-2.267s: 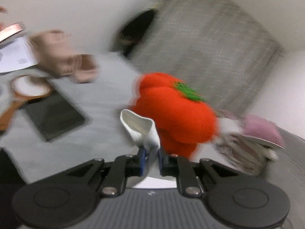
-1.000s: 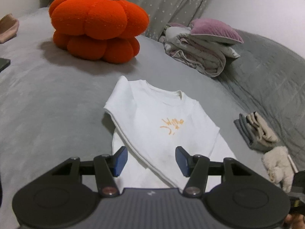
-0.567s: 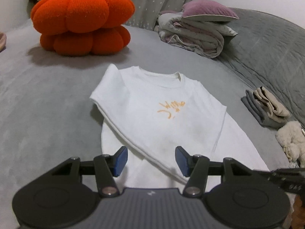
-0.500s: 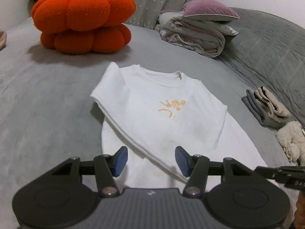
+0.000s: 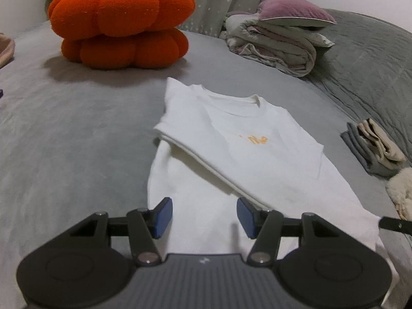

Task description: Fold clothes

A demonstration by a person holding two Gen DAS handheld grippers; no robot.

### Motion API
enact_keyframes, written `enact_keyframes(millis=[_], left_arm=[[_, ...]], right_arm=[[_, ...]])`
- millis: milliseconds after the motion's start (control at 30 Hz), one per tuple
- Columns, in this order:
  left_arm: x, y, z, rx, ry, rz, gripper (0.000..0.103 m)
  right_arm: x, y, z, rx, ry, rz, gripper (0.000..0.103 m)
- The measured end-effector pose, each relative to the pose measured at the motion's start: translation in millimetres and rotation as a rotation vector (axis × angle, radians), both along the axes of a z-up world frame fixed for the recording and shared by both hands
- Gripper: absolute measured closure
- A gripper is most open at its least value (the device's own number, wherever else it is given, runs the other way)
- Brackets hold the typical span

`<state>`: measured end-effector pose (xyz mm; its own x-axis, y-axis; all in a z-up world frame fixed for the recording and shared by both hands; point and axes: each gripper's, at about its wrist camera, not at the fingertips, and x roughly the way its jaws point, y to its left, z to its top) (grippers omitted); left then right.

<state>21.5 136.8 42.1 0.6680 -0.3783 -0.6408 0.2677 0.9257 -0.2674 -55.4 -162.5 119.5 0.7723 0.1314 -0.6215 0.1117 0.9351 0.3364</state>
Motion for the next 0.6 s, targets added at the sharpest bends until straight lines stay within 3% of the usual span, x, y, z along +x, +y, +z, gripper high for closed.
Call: enact_keyframes(millis=[300,433,600], left_arm=[[24.3,-4.0,6.2,0.029,-0.06,0.007,0.047],[36.0,-11.1,5.1,0.035,-0.057,-0.009,0.047],[51.2,-22.6,4.9,0.089,-0.076,-0.015,0.047]], right_arm=[[-3.9,-16.6,5.5,0.041,-0.026,-0.079,0.098],[-9.2,-29.4,11.0,0.035,-0.059,-0.165,0.098],[-4.7,-32.0,3.0,0.089,-0.018,-0.121,0.097]])
